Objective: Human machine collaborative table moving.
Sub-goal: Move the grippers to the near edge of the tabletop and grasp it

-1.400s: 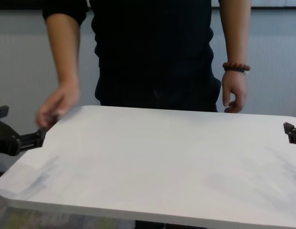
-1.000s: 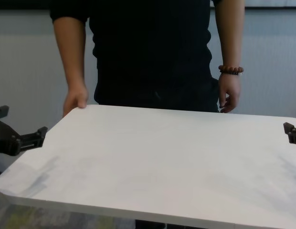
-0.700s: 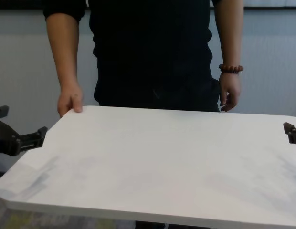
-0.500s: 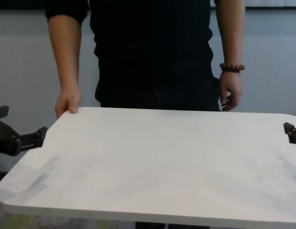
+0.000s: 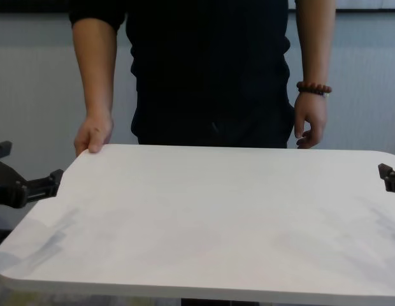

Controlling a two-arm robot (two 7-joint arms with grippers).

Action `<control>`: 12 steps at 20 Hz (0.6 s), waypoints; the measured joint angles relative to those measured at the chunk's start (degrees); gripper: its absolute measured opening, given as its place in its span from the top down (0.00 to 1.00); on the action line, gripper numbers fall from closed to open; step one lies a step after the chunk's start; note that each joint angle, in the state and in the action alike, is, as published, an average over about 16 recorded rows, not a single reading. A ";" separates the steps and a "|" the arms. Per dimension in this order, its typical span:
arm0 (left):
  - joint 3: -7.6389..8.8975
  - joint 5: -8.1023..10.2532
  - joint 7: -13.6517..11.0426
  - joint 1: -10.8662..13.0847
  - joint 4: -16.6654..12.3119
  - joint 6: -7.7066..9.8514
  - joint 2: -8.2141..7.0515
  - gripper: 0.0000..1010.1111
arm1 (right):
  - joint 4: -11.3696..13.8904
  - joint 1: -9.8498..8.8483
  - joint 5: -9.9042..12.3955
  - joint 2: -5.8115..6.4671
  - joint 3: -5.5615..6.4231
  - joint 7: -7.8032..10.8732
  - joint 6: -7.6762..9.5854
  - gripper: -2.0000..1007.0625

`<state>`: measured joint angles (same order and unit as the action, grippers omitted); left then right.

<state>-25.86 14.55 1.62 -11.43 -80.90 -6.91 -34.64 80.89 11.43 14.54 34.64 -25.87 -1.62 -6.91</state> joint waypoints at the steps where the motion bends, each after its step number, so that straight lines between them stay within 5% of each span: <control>1: 0.00 0.00 0.00 0.00 0.00 0.00 0.00 0.01 | 0.00 0.00 0.00 0.00 0.00 0.00 0.00 0.00; 12: 0.00 0.00 0.00 0.00 0.00 0.00 0.00 0.01 | 0.00 0.00 0.00 0.00 0.00 0.00 0.00 0.00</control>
<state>-25.86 14.55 1.62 -11.43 -80.90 -6.91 -34.64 80.89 11.43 14.54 34.64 -25.87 -1.62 -6.91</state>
